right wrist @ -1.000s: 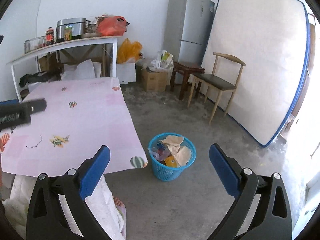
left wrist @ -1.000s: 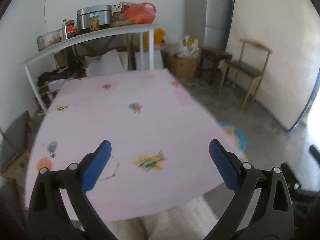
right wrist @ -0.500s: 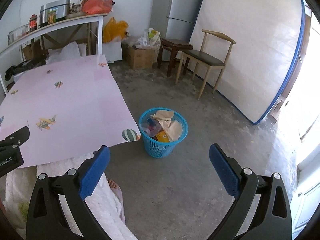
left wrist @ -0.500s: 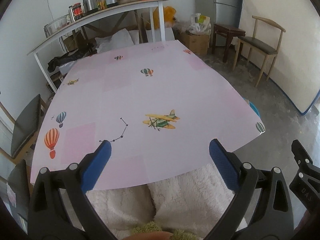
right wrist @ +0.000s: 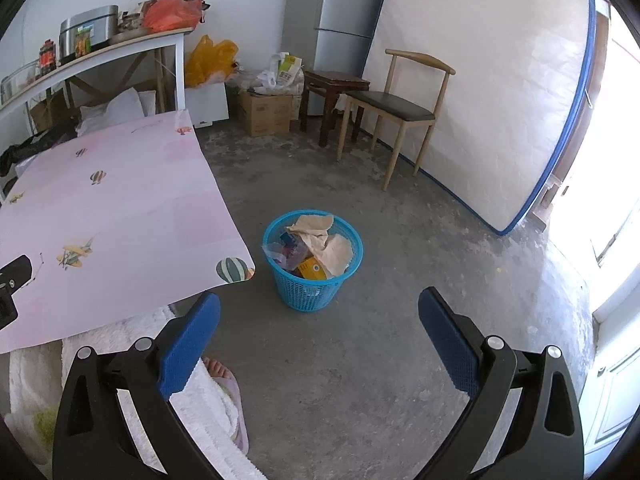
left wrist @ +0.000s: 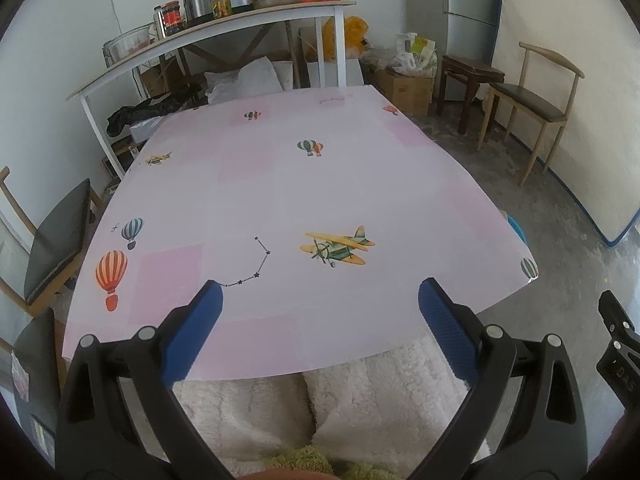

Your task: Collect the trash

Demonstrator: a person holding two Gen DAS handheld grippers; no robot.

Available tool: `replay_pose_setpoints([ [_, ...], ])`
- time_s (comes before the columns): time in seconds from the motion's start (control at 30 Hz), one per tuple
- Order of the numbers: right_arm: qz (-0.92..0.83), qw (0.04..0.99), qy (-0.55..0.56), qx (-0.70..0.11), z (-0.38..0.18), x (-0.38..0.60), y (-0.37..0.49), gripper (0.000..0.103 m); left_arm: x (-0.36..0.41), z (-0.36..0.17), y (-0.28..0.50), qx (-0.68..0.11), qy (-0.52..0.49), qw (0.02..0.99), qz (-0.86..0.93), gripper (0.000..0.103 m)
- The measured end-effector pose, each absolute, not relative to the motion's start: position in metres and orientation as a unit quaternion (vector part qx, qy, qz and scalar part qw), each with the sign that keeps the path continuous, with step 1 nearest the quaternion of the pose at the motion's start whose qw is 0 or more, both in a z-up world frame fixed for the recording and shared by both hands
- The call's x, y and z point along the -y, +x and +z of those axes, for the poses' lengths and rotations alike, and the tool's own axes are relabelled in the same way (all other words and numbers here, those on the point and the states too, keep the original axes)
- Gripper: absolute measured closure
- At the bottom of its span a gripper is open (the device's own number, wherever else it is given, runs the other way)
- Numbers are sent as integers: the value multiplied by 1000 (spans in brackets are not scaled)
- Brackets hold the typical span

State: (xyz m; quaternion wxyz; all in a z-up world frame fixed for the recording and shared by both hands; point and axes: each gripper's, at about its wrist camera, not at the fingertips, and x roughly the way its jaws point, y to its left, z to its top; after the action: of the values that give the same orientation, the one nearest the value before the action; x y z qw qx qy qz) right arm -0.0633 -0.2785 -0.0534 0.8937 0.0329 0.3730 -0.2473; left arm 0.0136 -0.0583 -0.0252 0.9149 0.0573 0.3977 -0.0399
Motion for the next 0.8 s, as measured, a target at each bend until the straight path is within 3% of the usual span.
replay_pose_setpoints([
  [0.8, -242, 894, 33, -375, -55, 275, -63, 6, 61, -27, 12, -400, 60, 914, -41, 9],
])
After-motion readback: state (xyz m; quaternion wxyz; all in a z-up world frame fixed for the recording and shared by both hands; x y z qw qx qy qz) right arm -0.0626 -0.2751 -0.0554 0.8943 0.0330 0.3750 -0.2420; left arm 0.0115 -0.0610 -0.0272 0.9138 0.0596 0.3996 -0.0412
